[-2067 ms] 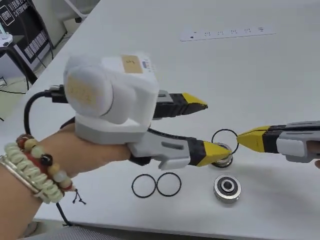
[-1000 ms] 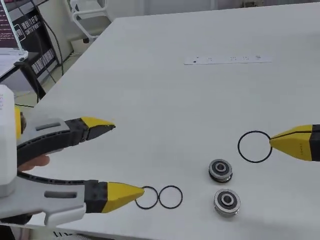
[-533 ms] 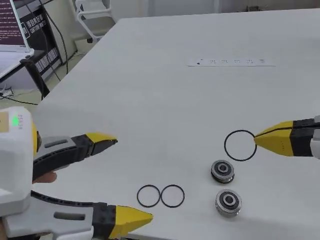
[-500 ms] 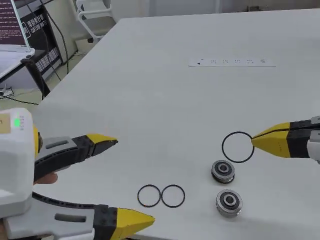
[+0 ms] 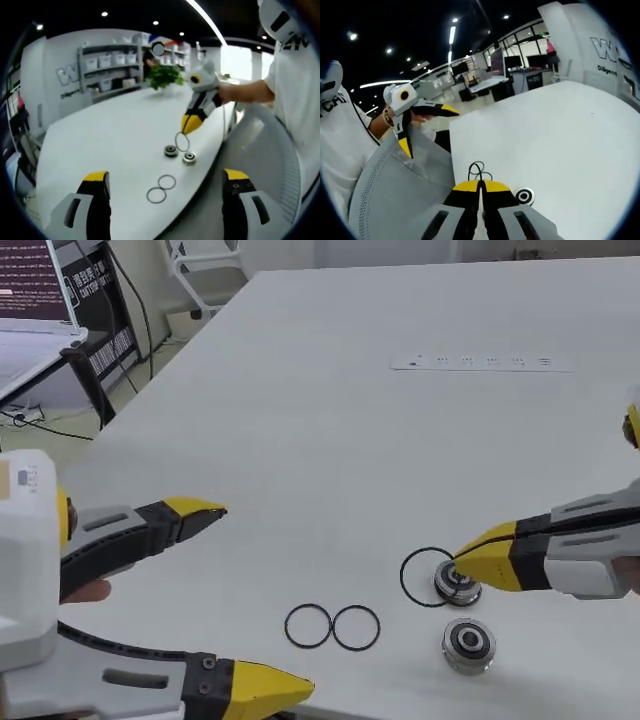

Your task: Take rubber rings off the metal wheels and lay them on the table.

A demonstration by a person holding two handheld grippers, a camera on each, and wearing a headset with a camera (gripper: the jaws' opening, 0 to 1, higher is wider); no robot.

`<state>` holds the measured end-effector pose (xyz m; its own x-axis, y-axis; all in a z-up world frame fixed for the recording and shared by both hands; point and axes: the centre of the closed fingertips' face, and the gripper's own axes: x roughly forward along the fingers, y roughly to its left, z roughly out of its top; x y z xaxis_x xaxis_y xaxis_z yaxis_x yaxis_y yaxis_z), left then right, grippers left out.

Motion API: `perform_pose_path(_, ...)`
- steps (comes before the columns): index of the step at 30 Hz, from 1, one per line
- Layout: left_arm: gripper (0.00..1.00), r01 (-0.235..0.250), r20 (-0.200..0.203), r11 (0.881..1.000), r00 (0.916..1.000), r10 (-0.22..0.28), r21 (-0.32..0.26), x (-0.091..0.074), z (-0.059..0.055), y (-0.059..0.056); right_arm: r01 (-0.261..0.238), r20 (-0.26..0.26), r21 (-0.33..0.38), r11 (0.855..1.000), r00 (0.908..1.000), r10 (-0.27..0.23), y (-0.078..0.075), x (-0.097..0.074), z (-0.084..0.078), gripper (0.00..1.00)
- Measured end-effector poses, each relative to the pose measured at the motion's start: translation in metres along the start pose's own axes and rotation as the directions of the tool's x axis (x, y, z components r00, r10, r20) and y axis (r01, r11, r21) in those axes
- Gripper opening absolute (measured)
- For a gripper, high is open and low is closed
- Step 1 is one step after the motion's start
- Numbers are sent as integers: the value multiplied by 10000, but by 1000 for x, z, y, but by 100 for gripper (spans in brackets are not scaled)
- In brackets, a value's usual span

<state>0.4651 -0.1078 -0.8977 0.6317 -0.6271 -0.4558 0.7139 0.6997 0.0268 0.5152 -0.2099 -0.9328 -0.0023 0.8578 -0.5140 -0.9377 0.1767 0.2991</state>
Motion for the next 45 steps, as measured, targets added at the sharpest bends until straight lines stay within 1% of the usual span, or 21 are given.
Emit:
perform_pose_path(3,94,-124,40,9999,9999,124,-73,-3,0,1,-126,-211,-10,9999,9997,126,0,8,-5,0)
perform_pose_path(7,94,-265,-8,9995,9996,265,-163,-6,-3,1,-179,-582,180,9997,9981,189,-3,20,-14,0)
perform_pose_path(10,94,-318,-38,9993,9995,317,-211,-7,-5,1,-118,-871,291,9995,9961,143,-8,28,-21,0)
perform_pose_path(13,93,-358,17,9989,9994,358,-312,-8,-5,1,-44,-1105,470,9989,9938,95,-13,34,-27,0)
perform_pose_path(15,93,-353,16,9989,9994,353,-302,-8,-5,1,-51,-1168,535,9986,9931,113,-14,37,-29,0)
perform_pose_path(18,92,-351,29,9990,9994,352,-284,-8,-4,1,-98,-1462,653,9978,9891,193,-16,42,-35,0)
perform_pose_path(23,92,-380,-28,9988,9993,379,-308,-7,-5,2,102,-1940,671,9977,9810,31,-23,48,-48,0)
perform_pose_path(26,91,-406,-41,9986,9992,405,-340,-7,-6,3,213,-2181,970,9951,9759,3,-27,51,-53,0)
perform_pose_path(35,91,-453,-83,9984,9990,450,-351,-7,-7,4,511,-2549,869,9949,9666,-273,-36,55,-62,1)
perform_pose_path(38,90,-482,-85,9983,9988,479,-342,-7,-8,5,479,-2605,951,9943,9652,-215,-35,55,-64,2)
perform_pose_path(45,90,-435,-167,9987,9989,430,-278,-6,-9,4,497,-2737,875,9949,9615,-239,-36,58,-67,5)
